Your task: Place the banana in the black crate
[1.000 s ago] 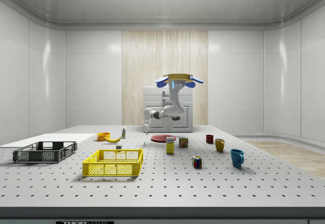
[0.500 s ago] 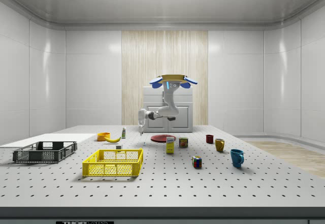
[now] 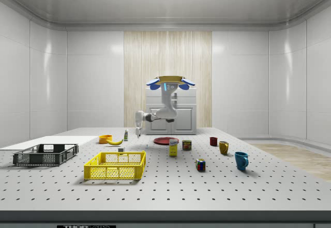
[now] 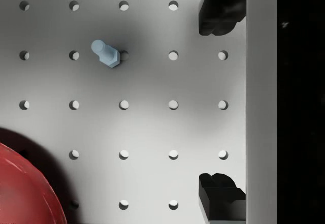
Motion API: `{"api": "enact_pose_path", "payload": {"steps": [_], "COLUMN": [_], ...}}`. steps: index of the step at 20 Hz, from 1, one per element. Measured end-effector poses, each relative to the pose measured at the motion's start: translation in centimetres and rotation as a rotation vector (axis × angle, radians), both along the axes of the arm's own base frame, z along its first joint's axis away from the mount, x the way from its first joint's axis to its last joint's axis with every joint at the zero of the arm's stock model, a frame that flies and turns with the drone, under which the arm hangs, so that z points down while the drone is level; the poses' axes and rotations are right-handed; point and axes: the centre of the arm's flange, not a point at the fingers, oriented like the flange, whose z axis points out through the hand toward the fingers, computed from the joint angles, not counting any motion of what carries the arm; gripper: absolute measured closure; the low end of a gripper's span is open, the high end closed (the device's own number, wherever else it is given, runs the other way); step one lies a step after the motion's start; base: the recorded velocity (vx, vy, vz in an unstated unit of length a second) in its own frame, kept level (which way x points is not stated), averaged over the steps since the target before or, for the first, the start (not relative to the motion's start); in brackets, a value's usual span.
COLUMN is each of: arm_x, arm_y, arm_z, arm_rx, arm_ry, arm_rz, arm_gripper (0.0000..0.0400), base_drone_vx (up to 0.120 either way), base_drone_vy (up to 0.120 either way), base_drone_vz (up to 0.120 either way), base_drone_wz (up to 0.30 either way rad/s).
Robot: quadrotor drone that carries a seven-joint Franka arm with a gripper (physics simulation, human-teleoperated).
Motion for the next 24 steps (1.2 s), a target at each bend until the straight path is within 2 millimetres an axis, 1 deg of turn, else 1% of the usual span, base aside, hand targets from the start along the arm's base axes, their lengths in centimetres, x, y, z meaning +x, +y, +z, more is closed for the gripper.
{"api": "enact_pose_path", "payload": {"steps": [24], "arm_x": [0.0], "arm_y": [0.0], "arm_z": [0.0], "arm_rx": [0.0], "arm_ry": [0.0], "arm_rz": [0.0], "arm_gripper": [0.0], "base_drone_vx": [0.12], "base_drone_vy": [0.0], "base_drone_vz": [0.0], "base_drone_wz": [0.0]}}
